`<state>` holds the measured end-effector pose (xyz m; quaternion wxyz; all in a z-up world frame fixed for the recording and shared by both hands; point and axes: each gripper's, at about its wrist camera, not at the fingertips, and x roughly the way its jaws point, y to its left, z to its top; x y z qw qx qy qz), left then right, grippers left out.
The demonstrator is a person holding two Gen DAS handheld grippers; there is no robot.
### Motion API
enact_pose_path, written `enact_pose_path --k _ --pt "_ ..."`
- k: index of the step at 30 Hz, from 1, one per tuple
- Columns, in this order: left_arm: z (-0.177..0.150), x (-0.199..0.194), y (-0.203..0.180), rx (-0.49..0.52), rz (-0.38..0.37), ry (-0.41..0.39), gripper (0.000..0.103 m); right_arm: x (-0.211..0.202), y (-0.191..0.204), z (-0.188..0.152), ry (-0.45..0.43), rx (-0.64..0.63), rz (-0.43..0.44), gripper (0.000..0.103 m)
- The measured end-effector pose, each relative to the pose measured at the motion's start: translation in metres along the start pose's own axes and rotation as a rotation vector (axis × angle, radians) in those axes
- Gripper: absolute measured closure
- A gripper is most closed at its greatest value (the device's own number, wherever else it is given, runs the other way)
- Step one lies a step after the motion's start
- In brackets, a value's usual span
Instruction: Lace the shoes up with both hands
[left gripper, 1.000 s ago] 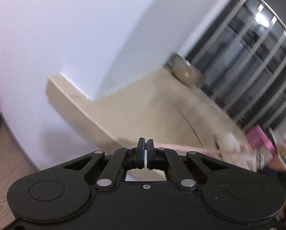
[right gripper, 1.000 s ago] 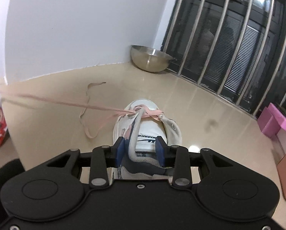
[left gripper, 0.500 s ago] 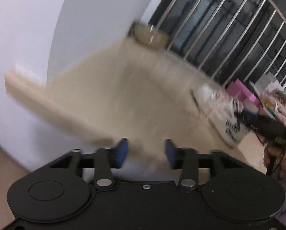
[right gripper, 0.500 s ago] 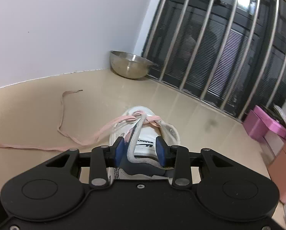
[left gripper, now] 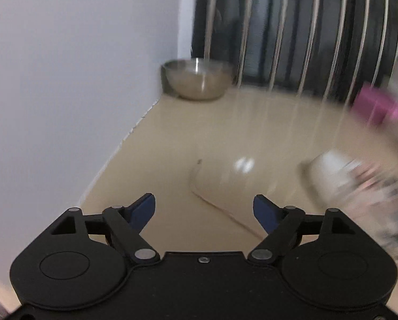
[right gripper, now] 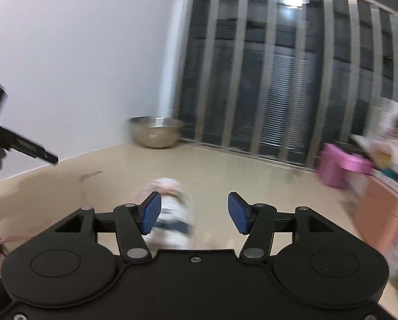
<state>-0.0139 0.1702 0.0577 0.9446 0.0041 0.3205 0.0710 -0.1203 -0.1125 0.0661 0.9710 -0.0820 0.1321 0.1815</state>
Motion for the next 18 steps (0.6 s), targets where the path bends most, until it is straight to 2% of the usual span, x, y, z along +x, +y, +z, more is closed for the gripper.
enact_pose_path --k 3,7,10,14,15,17,18 --pt "0.005 0.035 -0.010 0.011 0.051 0.062 0.023 -0.025 -0.014 -0.013 0.032 0.020 -0.085 0.043" --pt "0.003 0.060 -0.013 -0.011 0.049 0.109 0.023 -0.039 -0.034 -0.031 0.055 0.063 -0.171 0.042" --pt "0.006 0.074 -0.007 -0.020 0.097 0.113 0.023 -0.032 -0.046 -0.039 0.082 0.135 -0.182 0.042" --pt "0.020 0.103 0.011 -0.128 0.056 0.159 0.026 -0.019 -0.042 -0.036 0.073 0.113 -0.169 0.042" --pt "0.022 0.111 0.015 -0.150 0.048 0.175 0.033 -0.017 -0.040 -0.035 0.064 0.099 -0.167 0.042" --pt "0.023 0.117 0.016 -0.139 0.051 0.159 0.060 -0.015 -0.033 -0.034 0.051 0.084 -0.155 0.042" --pt "0.024 0.118 0.017 -0.141 0.032 0.154 0.088 -0.014 -0.030 -0.034 0.046 0.083 -0.145 0.042"
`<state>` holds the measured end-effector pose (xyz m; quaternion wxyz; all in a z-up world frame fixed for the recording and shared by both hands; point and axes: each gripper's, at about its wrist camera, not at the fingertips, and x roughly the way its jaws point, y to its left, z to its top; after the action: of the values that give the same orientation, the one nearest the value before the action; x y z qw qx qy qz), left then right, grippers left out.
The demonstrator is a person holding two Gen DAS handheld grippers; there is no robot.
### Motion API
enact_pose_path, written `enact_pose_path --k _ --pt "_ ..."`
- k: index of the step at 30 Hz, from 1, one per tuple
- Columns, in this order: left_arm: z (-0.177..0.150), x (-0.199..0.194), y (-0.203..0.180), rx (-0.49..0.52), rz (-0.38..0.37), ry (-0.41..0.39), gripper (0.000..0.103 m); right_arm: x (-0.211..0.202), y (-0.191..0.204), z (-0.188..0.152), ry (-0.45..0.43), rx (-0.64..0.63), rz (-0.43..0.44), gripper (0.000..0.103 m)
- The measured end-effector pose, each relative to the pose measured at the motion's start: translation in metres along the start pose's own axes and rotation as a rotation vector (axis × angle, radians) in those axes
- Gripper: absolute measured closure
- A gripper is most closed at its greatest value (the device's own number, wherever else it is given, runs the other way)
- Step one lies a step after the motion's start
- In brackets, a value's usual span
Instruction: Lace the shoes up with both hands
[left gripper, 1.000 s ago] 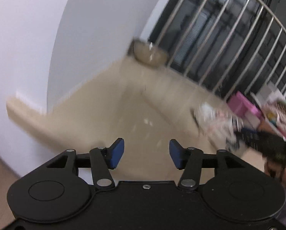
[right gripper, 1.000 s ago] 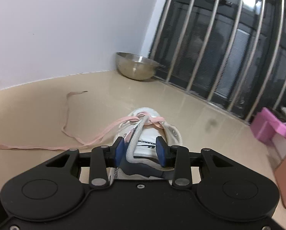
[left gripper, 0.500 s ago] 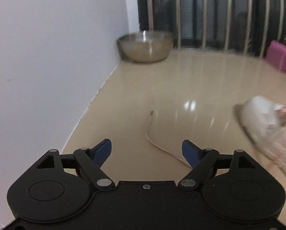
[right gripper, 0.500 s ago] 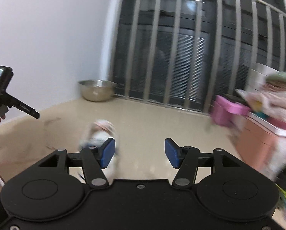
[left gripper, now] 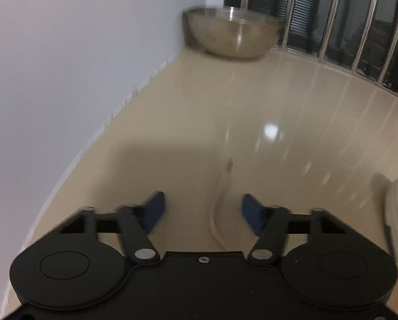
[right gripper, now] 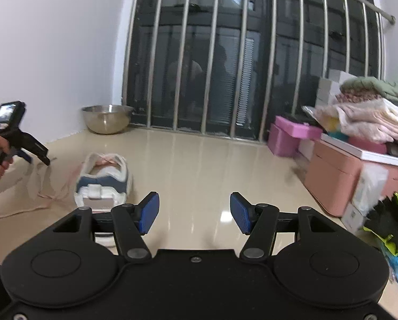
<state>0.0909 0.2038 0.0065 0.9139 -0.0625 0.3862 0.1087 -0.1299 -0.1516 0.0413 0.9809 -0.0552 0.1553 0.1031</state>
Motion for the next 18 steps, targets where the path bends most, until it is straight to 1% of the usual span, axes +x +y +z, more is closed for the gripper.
enact_pose_path --k 1,2,3,4,5,7,9,11,12,13,14,16,18 --pt "0.001 0.000 0.000 -0.006 -0.030 0.001 0.102 0.000 0.004 0.000 -0.005 -0.001 0.010 0.042" --pt "0.001 -0.002 0.001 -0.021 -0.045 0.004 0.102 0.001 0.006 -0.001 0.001 -0.003 0.033 0.042" --pt "0.000 -0.003 0.000 -0.022 -0.034 -0.003 0.103 0.001 0.009 -0.003 0.006 -0.008 0.047 0.042" --pt "-0.003 -0.009 -0.003 -0.011 -0.024 -0.032 0.103 0.001 0.012 -0.003 0.007 -0.004 0.061 0.042" --pt "-0.007 -0.021 -0.005 -0.003 -0.046 -0.076 0.103 0.002 0.014 -0.004 0.009 0.000 0.076 0.042" --pt "-0.021 -0.068 -0.014 0.027 -0.155 -0.213 0.103 0.004 0.018 -0.004 0.012 0.007 0.105 0.042" --pt "-0.035 -0.119 -0.025 0.058 -0.221 -0.303 0.103 0.002 0.020 0.000 -0.001 0.037 0.158 0.042" --pt "-0.054 -0.173 -0.034 0.067 -0.315 -0.376 0.103 0.004 0.019 0.011 -0.017 0.106 0.255 0.042" --pt "-0.064 -0.197 -0.039 0.070 -0.365 -0.410 0.103 0.006 0.018 0.018 -0.025 0.163 0.319 0.042" --pt "-0.074 -0.217 -0.044 0.082 -0.405 -0.441 0.103 0.013 0.018 0.027 -0.020 0.229 0.401 0.042" --pt "-0.084 -0.235 -0.051 0.100 -0.440 -0.469 0.103 0.019 0.017 0.036 -0.015 0.296 0.485 0.042" --pt "-0.105 -0.264 -0.059 0.127 -0.534 -0.513 0.103 0.032 0.016 0.053 -0.003 0.430 0.653 0.042" --pt "-0.119 -0.280 -0.066 0.144 -0.567 -0.534 0.103 0.049 0.015 0.071 0.042 0.564 0.811 0.042"
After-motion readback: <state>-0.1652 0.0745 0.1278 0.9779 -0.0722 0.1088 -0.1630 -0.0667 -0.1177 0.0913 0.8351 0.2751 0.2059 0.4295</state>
